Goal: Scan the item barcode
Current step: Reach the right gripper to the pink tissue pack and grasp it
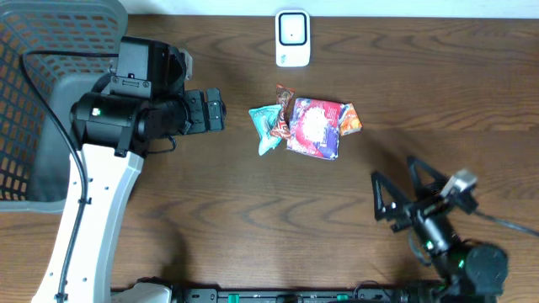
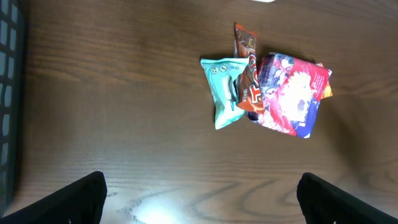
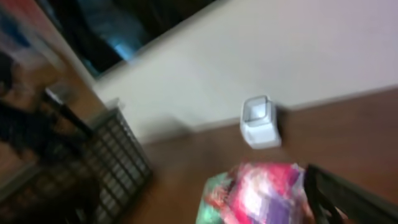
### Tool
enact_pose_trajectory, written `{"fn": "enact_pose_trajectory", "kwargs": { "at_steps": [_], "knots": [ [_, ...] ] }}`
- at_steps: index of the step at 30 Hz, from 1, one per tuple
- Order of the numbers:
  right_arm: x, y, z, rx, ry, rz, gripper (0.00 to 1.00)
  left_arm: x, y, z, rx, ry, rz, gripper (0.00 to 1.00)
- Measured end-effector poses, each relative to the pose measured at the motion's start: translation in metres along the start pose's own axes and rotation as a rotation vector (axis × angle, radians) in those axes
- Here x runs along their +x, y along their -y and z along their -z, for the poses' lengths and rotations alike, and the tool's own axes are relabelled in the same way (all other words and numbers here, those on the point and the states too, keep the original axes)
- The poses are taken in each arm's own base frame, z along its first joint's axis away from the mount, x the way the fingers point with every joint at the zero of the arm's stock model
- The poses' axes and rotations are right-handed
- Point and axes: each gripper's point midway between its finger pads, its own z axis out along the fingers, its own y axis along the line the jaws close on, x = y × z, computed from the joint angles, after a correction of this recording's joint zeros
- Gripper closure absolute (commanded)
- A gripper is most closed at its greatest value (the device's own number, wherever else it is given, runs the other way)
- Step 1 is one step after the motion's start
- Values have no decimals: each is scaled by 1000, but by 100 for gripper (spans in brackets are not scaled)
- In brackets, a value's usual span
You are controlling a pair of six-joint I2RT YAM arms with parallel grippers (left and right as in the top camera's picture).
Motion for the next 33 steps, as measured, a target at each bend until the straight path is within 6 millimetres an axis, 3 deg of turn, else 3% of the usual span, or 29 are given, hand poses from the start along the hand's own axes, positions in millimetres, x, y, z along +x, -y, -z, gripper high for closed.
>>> {"fn": "enact_pose_trajectory", "kwargs": {
  "at_steps": [3, 7, 12, 14, 17, 23, 29, 33],
  "knots": [
    [-10, 8, -18, 99, -149, 23, 1, 0, 0, 0, 0, 0, 0, 2],
    [5, 30, -42, 225, -461, -27, 1, 0, 0, 0, 0, -1, 0, 2],
    [7, 37, -72, 224, -729, -38, 1, 0, 0, -1, 0, -1, 0, 2],
    [2, 41, -90, 196, -762, -21, 25, 0, 0, -1, -1, -2, 0, 2],
    [9, 50, -104, 184, -796, -23, 24, 0, 0, -1, -1, -2, 0, 2],
    [60, 75, -116, 194, -955, -124, 22, 0, 0, -1, 0, -1, 0, 2],
    [115, 83, -124, 184, -1112, -206, 32, 0, 0, -1, -1, -2, 0, 2],
    [144, 99, -129, 200, -1171, -245, 30, 0, 0, -1, -1, -2, 0, 2]
  ]
}}
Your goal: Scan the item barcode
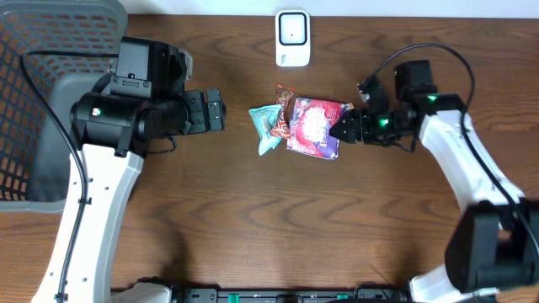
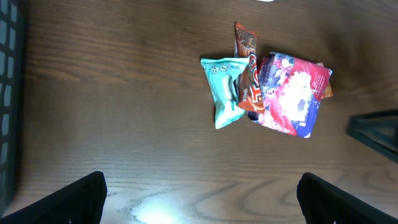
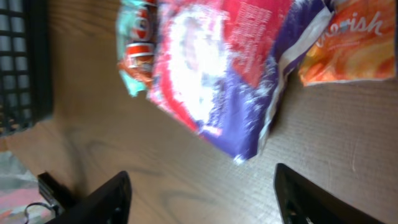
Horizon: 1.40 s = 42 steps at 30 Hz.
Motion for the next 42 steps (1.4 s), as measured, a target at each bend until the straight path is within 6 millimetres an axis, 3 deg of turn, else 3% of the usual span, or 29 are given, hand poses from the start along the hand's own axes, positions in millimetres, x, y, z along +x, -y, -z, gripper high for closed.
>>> {"fn": "enact_pose_trajectory", "kwargs": {
  "at_steps": [6, 12, 16, 18, 21, 23, 29, 34, 37, 38, 42],
  "knots": [
    [-1, 31, -44, 9, -60, -54, 28, 0, 0, 0, 0, 0, 0, 2],
    [-8, 40, -71, -44, -57, -57, 29, 0, 0, 0, 0, 0, 0, 2],
    [-14, 40, -90, -116, -48, -67, 50, 0, 0, 0, 0, 0, 0, 2],
    [-14, 41, -98, -148, -52, -88, 77, 0, 0, 0, 0, 0, 0, 2],
    [-15, 39, -100, -184, -53, -110, 99, 0, 0, 0, 0, 0, 0, 2],
    [-15, 41, -98, -185, -57, -131, 99, 0, 0, 0, 0, 0, 0, 2],
    [-13, 72, -67, -63, -104, -246, 99, 0, 0, 0, 0, 0, 0, 2],
    [-36, 109, 8, 284, -60, -220, 99, 0, 0, 0, 0, 0, 0, 2],
    [-61, 112, 66, 578, 29, -117, 99, 0, 0, 0, 0, 0, 0, 2],
    [-64, 110, 76, 644, 44, -92, 99, 0, 0, 0, 0, 0, 0, 2],
    [-64, 103, 83, 817, 32, -11, 99, 0, 0, 0, 0, 0, 0, 2]
  ]
}}
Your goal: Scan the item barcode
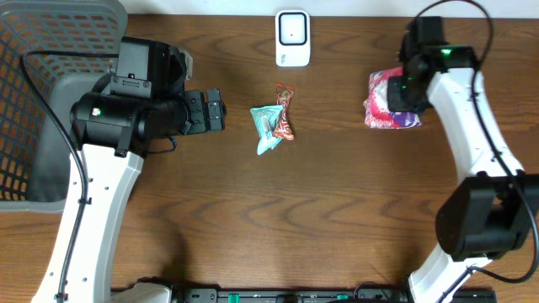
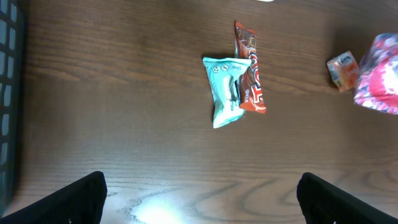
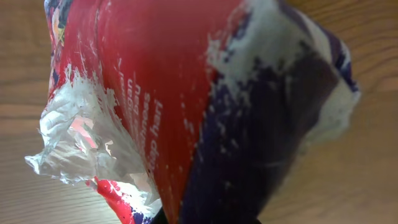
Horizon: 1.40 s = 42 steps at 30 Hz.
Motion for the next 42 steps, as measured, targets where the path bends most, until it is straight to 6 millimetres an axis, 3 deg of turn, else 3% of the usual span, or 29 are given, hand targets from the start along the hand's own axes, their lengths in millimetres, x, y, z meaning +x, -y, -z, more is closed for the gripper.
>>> {"fn": "enact_pose_trajectory", "kwargs": {
  "at_steps": [10, 12, 15, 19, 24, 28, 32, 34, 37, 42],
  "knots": [
    [6, -59, 12, 236, 65, 240, 99, 0, 0, 0, 0, 0, 0, 2],
    [10, -63, 7, 305, 62, 268, 98, 0, 0, 0, 0, 0, 0, 2],
    [18, -66, -16, 378, 13, 301, 91, 0, 0, 0, 0, 0, 0, 2],
    [33, -68, -42, 434, -62, 335, 57, 0, 0, 0, 0, 0, 0, 2],
    [45, -105, -44, 332, -74, 361, 39, 0, 0, 0, 0, 0, 0, 2],
    [43, -157, -19, 80, -90, 344, 21, 0, 0, 0, 0, 0, 0, 2],
    [26, -183, 21, -147, -100, 306, 14, 0, 0, 0, 0, 0, 0, 2],
    [14, -177, 43, -226, -97, 274, 14, 0, 0, 0, 0, 0, 0, 2],
    [-5, -148, 63, -292, -86, 232, 7, 0, 0, 0, 0, -1, 0, 2],
    [-3, -97, 53, -317, -163, 194, 8, 0, 0, 0, 0, 0, 0, 2]
  ]
}}
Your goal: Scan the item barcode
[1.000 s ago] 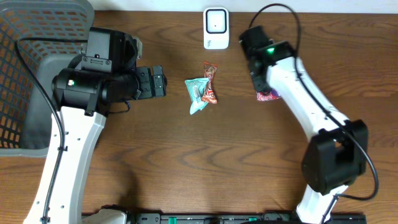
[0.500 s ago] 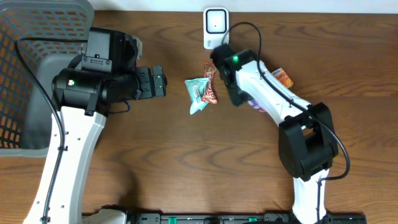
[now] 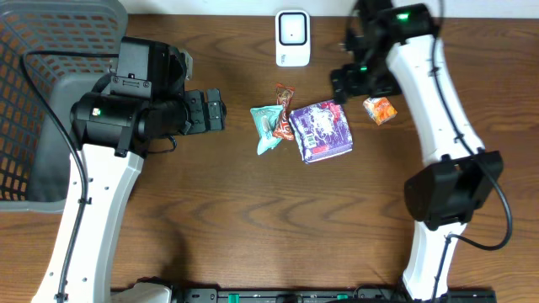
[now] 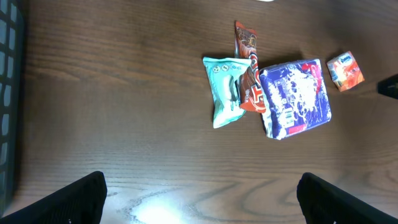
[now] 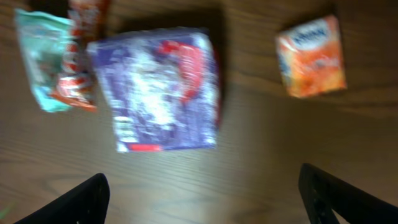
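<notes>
A purple snack bag [image 3: 322, 131] lies flat on the table, purple face up, also in the left wrist view [image 4: 295, 106] and the right wrist view [image 5: 155, 96]. The white barcode scanner [image 3: 292, 38] stands at the far edge. My right gripper [image 5: 202, 205] hangs open above the bag with nothing between its fingers; overhead it shows just behind the bag [image 3: 344, 82]. My left gripper [image 3: 215, 111] is open over bare wood, left of the packets [image 4: 202, 199].
A teal packet [image 3: 267, 128] and a red-brown bar [image 3: 285, 114] touch the bag's left side. A small orange pack [image 3: 380, 109] lies to its right. A grey mesh basket [image 3: 42, 101] fills the far left.
The right gripper held the bag lifted at the table's right side. Now the bag lies beside the red-brown bar, purple face up, and the gripper is open above it. The left arm is unmoved.
The bag first lay red face up on the pile, my right gripper low at the front right. Then the gripper stood open at the bag's right edge. Then it held the bag off to the right. Now the bag is down, other face up, released.
</notes>
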### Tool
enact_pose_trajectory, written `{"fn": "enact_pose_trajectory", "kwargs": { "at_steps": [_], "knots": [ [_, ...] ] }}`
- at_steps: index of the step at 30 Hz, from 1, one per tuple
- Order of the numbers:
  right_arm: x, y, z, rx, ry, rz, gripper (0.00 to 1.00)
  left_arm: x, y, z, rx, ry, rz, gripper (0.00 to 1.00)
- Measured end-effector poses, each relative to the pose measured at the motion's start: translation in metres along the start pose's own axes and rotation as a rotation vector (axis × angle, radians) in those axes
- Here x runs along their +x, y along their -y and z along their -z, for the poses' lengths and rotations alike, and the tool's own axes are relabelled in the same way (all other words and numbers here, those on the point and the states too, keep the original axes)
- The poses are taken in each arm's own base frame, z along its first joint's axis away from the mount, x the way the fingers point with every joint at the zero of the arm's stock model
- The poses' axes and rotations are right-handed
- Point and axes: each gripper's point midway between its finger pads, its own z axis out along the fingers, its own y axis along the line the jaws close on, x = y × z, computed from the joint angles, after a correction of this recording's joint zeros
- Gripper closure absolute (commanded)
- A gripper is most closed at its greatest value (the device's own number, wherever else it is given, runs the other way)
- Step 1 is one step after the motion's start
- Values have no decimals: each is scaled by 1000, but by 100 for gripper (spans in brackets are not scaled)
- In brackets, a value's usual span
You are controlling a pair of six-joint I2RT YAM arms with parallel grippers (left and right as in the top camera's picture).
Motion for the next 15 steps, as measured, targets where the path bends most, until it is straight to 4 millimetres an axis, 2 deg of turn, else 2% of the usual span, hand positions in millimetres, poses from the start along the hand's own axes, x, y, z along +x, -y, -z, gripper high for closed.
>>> {"fn": "enact_pose_trajectory", "kwargs": {
  "at_steps": [2, 4, 7, 12, 15],
  "knots": [
    [6, 13, -6, -33, -29, -7, 9, 0, 0, 0, 0, 0, 0, 2],
    [12, 18, -15, -94, -58, 6, 10, 0, 0, 0, 0, 0, 0, 2],
    [20, 16, -35, -215, -84, 36, 15, 0, 0, 0, 0, 0, 0, 2],
    [23, 10, -76, -353, -59, 72, 16, 0, 0, 0, 0, 0, 0, 2],
    [26, 6, -103, -389, -40, 82, 26, 0, 0, 0, 0, 0, 0, 2]
  ]
}}
